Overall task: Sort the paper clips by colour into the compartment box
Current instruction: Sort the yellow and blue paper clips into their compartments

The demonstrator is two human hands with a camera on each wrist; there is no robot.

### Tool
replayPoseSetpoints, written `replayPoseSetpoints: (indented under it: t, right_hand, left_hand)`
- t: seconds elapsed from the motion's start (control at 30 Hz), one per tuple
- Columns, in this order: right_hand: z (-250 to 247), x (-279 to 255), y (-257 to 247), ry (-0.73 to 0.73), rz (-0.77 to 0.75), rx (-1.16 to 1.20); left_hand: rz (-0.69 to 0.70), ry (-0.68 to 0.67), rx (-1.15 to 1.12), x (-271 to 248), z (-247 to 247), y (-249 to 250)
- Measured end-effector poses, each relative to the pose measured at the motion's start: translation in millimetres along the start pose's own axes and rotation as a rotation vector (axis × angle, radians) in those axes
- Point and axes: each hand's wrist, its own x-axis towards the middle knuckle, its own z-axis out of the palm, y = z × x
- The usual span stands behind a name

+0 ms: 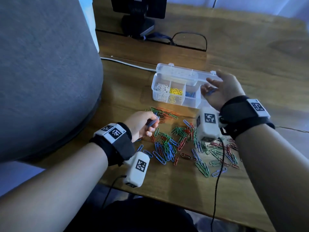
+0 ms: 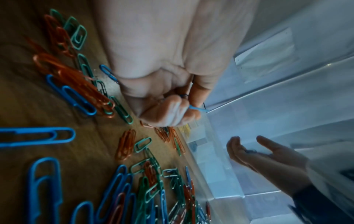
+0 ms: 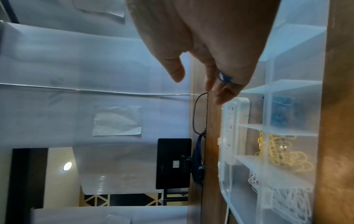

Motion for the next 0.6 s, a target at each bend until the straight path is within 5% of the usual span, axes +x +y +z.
replayPoseSetpoints:
  t: [0.23,0.43,0.6]
  right_hand:
    - [11.7,15.9,5.3,-0.054,-0.045,-0.226]
    - [4.0,-17.1,12.1,-0.123,-0.212,-0.404]
    - [-12.2,-54.6,59.5,-0.309,-0.253,-0.934]
  left_hand:
    - [-0.018,0.084,0.085,1.3,-1.4,1.5]
    - [0.009,-0.032,-0.197,-4.6,-10.4,6.2]
    - [0.016,-0.044,-0.238,-4.2,-20.8,3.9]
